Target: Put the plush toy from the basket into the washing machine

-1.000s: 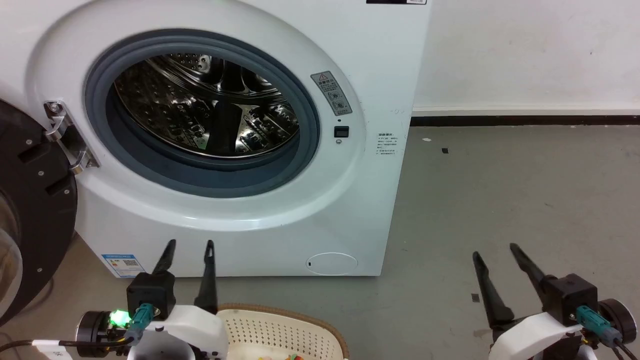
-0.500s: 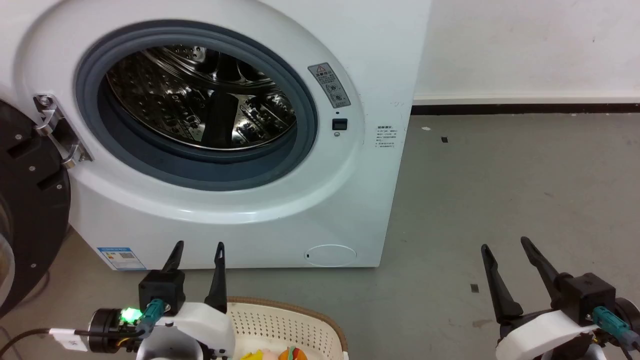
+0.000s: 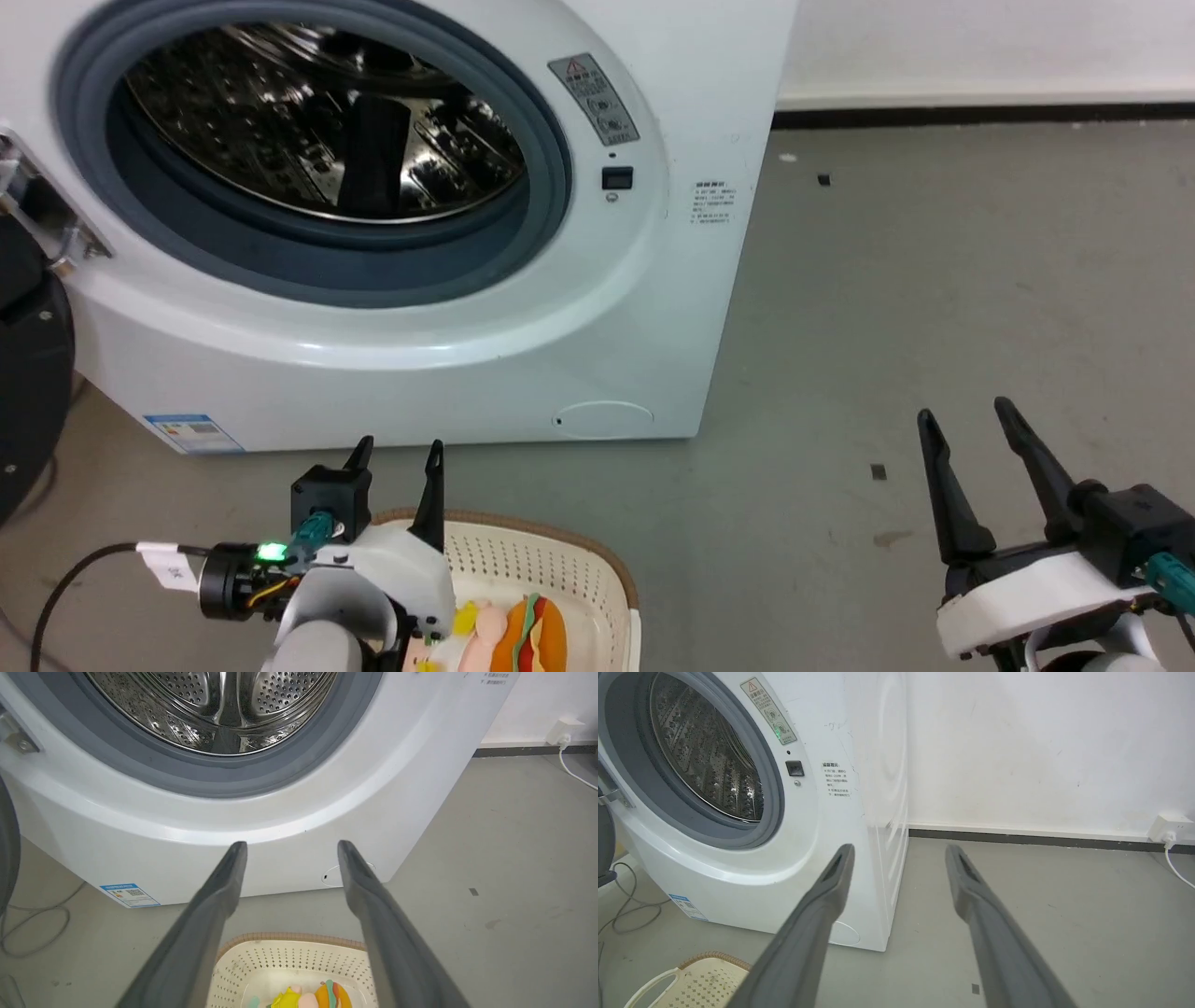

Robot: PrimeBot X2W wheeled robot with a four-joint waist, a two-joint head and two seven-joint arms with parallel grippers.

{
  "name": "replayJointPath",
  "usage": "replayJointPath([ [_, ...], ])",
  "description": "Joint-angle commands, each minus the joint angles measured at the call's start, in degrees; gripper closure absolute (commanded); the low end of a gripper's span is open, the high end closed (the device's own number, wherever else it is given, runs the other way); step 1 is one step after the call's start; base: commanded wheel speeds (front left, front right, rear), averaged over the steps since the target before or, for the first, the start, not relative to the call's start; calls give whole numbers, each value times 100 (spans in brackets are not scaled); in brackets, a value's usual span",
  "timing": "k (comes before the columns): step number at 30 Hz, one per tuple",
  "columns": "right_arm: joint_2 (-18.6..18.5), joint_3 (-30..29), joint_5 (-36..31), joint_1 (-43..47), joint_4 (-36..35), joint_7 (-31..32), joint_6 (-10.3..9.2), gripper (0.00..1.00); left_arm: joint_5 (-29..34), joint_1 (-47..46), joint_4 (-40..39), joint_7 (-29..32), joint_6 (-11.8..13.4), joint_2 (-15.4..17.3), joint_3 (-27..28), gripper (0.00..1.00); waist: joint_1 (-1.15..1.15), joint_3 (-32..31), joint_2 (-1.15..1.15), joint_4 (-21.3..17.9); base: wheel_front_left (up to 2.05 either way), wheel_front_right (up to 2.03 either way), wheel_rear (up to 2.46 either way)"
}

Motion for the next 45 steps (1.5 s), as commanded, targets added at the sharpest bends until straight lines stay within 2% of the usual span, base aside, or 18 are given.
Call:
replayJointPath([
  [1,0,-26,72,-124,-75,-60,-1,0,-38,-186,168,-15,-30,49,-21,0,0,185,0,-34,0,0,0],
  [22,0,-186,457,-597,-449,-298,-2,0,-137,-1116,1450,573,-125,204,-406,0,0,1517,0,-130,0,0,0],
  [33,0,-157,613,-780,-646,-430,-2,0,-267,-1559,2102,1187,-153,293,-570,0,0,2210,0,-243,0,0,0],
  [45,0,-268,728,-933,-862,-573,-3,0,-395,-2143,2808,1371,-165,383,-774,0,0,2897,0,-279,0,0,0],
])
